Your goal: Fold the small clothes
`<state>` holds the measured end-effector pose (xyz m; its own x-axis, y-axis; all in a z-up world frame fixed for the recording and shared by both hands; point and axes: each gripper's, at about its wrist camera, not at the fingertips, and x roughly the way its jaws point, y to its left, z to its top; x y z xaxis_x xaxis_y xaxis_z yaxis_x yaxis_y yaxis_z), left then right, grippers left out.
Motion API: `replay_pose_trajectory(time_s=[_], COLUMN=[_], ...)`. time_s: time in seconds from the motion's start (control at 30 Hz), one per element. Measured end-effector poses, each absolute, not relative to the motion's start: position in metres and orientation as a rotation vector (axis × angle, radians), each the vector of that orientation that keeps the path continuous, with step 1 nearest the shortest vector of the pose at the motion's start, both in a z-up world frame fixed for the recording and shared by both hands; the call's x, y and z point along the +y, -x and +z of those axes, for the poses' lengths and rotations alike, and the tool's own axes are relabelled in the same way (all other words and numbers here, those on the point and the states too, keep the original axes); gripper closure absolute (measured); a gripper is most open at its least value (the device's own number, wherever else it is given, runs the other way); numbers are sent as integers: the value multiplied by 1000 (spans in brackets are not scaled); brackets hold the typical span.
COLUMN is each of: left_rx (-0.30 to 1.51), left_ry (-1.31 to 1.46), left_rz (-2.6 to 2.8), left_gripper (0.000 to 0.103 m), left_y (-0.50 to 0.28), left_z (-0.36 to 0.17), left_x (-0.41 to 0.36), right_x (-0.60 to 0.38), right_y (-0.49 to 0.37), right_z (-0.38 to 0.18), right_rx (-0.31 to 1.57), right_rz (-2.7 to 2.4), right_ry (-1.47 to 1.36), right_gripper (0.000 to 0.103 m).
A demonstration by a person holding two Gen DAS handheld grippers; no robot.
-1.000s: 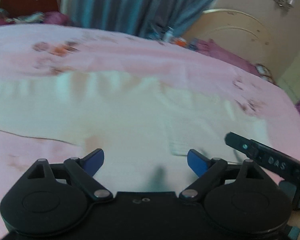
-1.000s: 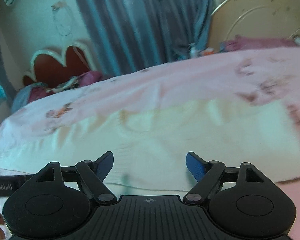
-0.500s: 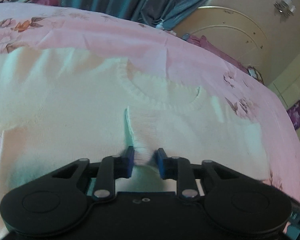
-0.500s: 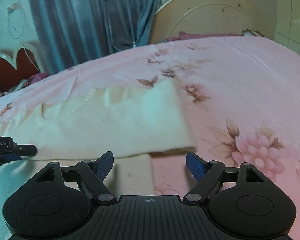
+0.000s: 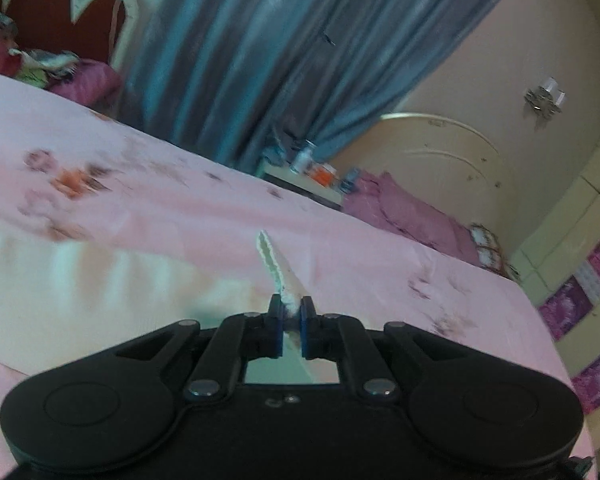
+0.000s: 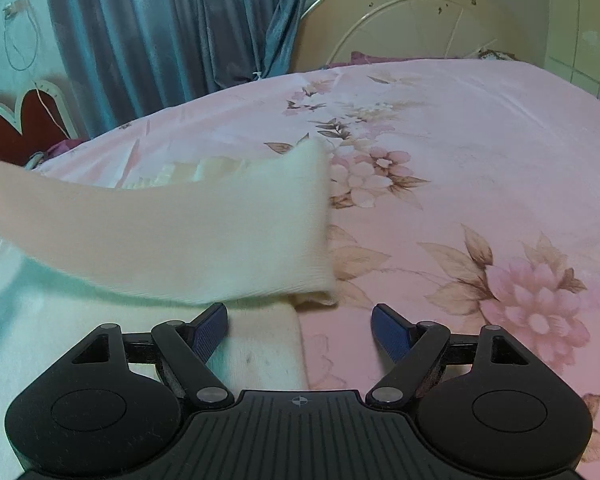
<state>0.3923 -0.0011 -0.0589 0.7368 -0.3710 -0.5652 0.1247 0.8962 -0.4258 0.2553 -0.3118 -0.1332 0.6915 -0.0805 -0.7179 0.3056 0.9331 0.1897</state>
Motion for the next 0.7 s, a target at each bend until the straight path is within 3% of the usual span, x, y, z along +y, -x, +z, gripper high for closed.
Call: replay_pose_trajectory(time_s=[0.03, 0.07, 0.1, 0.17, 0.27, 0.37, 0.4, 0.53, 0.6, 0.7], left_rx=[693, 699, 716, 750, 793, 813, 813, 881, 876, 856], left_ry=[369, 366, 369, 377, 382, 392, 364, 277, 232, 200], left_rz=[-259, -240, -216, -174, -124, -92, -93, -89, -61, -27], left_gripper=[96, 96, 96, 96, 96, 96, 96, 95, 87, 65], left_y=[-392, -392, -393, -395, -397, -398, -396, -399, -396, -391], left_z=[-61, -65, -72, -86, -105, -116, -118, -136, -136, -127], left_x=[6, 12, 20, 29, 38, 48, 49, 40, 36, 39], right_x=[-312, -312, -312, -312, -312, -306, -306, -326, -327, -331], right_y=[-258, -261, -264, -269, -273, -269, -267, -261, -260, -252], right_z=[-134, -134, -134, -134, -133, -129, -131, -133, -135, -123], right_rx=[776, 777, 776, 771, 778, 776, 786, 772, 812, 791], right_rz=[-221, -217, -210, -203, -167, -127, -123, -150, -123, -103], right_ry=[-308, -310, -317, -320, -341, -299, -305, -446, -449, -424], right_gripper=[29, 48, 56, 59, 76, 80, 92, 94, 94, 92])
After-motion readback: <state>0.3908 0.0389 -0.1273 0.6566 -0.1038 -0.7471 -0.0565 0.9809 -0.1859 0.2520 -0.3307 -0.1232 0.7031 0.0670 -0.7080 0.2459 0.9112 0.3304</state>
